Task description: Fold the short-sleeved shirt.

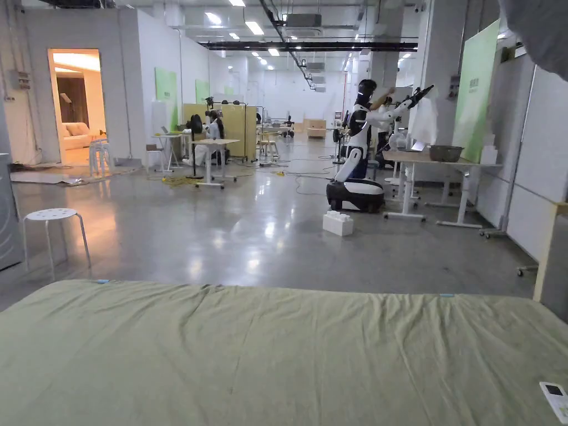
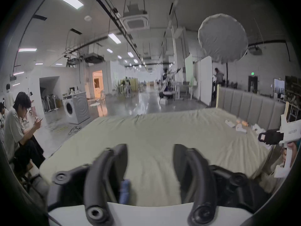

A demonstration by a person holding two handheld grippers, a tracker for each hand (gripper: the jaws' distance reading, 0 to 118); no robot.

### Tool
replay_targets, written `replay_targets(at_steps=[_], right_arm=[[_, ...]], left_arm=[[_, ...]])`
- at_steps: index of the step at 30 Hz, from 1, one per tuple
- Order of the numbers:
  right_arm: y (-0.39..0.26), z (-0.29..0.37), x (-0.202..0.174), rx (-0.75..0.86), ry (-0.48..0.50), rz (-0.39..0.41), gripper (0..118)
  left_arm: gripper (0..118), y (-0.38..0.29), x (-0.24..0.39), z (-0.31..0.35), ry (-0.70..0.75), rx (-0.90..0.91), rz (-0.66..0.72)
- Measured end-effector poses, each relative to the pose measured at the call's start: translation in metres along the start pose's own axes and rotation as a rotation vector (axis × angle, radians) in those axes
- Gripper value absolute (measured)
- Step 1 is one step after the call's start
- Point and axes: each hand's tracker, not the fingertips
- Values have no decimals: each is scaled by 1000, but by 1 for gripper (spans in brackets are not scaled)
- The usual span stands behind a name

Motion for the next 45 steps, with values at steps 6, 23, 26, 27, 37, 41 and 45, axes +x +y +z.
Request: replay_targets(at_steps=[6, 23, 26, 27, 37, 41, 45], right_arm=[[22, 25, -13, 150, 34, 77, 0], [25, 52, -8, 303, -11, 226, 0], [22, 50, -10, 290, -4, 228, 0], [21, 49, -10, 274, -2, 216, 0], [22, 48, -14, 288, -22, 254, 87], [20, 47, -19, 277, 0, 254, 118], [22, 49, -28, 324, -12, 296, 118]], left_arm=[[9, 3, 39, -12, 45, 52, -149], [6, -7, 34, 25, 31, 63, -88], [6, -3, 35, 22, 38, 68, -61], [6, -2, 37, 20, 31, 69, -52], [83, -2, 35, 24, -6, 141, -2], [115, -4, 35, 26, -13, 160, 2], [118, -3, 37, 28, 12, 179, -21]])
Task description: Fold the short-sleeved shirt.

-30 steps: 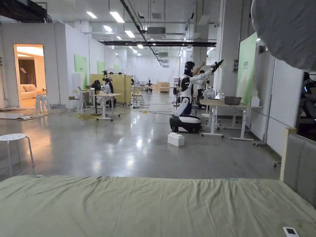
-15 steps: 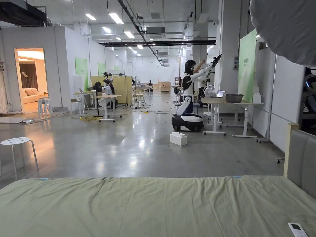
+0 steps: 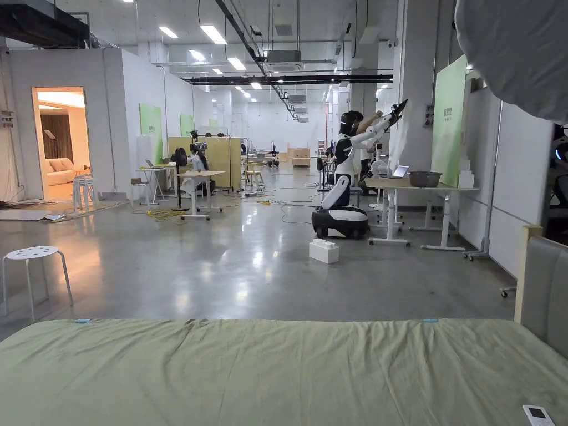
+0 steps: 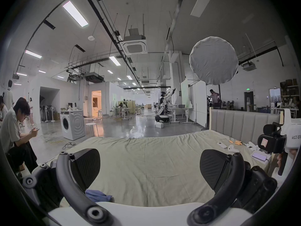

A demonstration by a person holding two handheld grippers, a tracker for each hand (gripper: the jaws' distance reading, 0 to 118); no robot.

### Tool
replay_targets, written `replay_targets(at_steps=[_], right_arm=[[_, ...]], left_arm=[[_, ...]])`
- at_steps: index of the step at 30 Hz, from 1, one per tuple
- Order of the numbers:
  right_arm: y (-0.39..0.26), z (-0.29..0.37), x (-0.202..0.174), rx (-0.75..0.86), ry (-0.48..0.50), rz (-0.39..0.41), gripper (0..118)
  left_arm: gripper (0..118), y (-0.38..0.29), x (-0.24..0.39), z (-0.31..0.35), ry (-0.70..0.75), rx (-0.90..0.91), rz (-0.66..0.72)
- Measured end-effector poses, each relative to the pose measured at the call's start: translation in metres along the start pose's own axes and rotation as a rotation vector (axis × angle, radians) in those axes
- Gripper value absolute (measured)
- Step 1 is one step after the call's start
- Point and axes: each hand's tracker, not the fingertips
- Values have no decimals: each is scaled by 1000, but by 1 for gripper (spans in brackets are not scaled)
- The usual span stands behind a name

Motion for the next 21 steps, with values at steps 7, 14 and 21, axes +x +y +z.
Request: replay_targets(at_steps=[7, 14, 21], right_arm=[[2, -6, -1, -18, -32, 39, 118], [8, -3, 3, 2, -15, 7, 118], [9, -3, 3, -6, -47, -7, 118]], left_arm=[[118, 1, 0, -1, 18, -13, 28], [118, 0, 0, -1, 17, -21, 17], [118, 3, -3, 3, 22, -12, 25]])
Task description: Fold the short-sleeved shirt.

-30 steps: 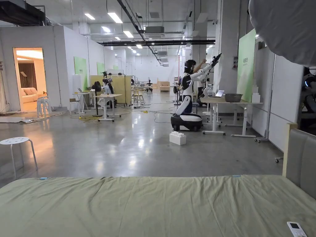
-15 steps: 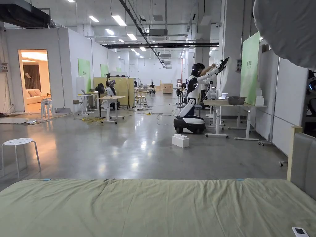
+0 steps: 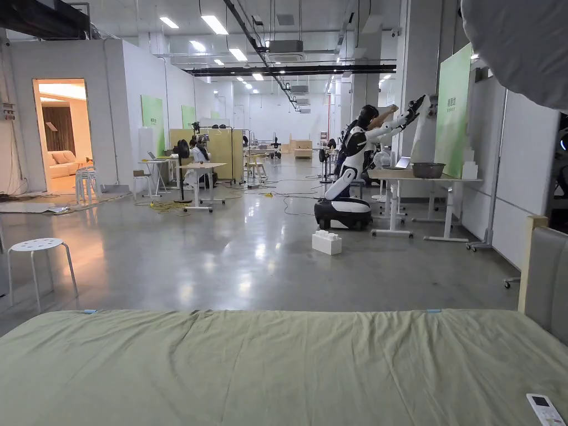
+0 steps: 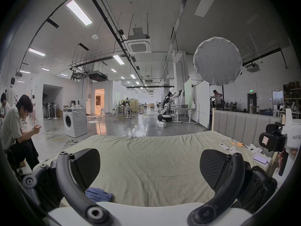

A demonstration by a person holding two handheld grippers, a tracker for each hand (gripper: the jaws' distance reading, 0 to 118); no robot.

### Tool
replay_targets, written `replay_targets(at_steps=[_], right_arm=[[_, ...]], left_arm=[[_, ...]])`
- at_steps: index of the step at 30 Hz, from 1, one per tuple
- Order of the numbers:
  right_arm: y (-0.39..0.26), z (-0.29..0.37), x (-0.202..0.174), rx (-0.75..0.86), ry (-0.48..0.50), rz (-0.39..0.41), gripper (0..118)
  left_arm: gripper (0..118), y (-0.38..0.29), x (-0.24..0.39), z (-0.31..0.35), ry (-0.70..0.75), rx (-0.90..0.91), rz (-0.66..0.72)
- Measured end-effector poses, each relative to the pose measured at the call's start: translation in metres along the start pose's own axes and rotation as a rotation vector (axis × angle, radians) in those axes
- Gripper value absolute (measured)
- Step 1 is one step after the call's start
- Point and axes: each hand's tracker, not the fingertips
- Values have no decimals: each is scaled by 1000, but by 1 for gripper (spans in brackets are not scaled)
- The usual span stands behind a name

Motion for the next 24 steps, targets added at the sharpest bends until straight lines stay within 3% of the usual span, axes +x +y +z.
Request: replay_targets(at_steps=[7, 16, 19, 24], right_arm=[[1, -1, -1, -16, 0, -4, 118], [5, 1, -7, -13, 0, 51, 118], [4, 3, -7, 6, -22, 30, 118], [8, 0, 0, -35, -38, -75, 118]], left_arm=[[118, 1, -1, 0, 0, -2, 10], [118, 0, 2, -1, 3, -12, -1], [118, 0, 0, -1, -3, -17, 4], [118, -1, -2, 0, 11, -21, 9]])
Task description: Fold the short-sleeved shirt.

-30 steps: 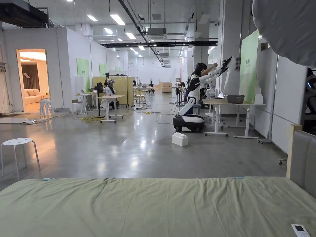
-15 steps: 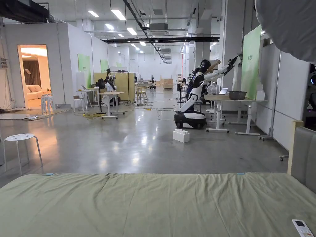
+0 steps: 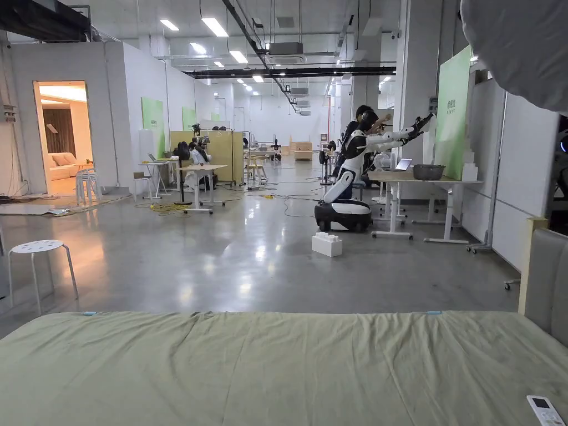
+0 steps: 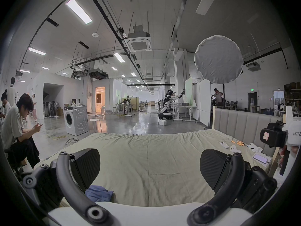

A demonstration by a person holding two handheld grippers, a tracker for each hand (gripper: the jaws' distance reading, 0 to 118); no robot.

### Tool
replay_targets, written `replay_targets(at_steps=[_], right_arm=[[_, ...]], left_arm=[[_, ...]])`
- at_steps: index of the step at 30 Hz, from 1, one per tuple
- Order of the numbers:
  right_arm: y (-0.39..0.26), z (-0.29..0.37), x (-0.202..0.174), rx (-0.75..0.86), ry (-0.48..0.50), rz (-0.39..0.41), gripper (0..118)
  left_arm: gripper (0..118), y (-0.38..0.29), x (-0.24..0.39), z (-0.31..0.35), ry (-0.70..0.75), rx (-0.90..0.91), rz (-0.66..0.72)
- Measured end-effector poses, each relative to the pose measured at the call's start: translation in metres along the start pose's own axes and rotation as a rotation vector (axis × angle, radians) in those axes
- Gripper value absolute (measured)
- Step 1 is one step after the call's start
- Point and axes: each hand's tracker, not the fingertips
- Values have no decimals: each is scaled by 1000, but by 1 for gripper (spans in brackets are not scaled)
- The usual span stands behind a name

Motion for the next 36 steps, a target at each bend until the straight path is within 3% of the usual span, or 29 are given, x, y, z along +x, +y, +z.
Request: replay_targets(at_steps=[2, 3, 7, 11, 17, 22, 28, 33, 36], right_arm=[[2, -4, 2, -108, -1, -110, 118], [9, -5, 1, -94, -20, -98, 118], [22, -2, -8, -109, -98, -230, 118], [33, -3, -22, -215, -130, -208, 118], [29, 3, -35, -182, -51, -181, 118], [28, 4, -37, -171, -75, -152, 118], [32, 5, -27, -178, -57, -189, 118], [29, 4, -26, -155, -101, -186, 118], [26, 3, -21, -202, -11, -204, 118]], left_arm=[[118, 0, 0, 0, 15, 0, 8], [118, 0, -1, 0, 18, 2, 14], [118, 2, -2, -2, 14, 3, 38], [118, 2, -1, -2, 5, 4, 38], [118, 2, 5, -2, -21, -5, 28], [118, 3, 7, -2, -29, 0, 16], [118, 2, 8, -3, -28, -4, 15], [118, -1, 9, -2, -31, -21, 22], [118, 6, 6, 0, -50, -23, 80]])
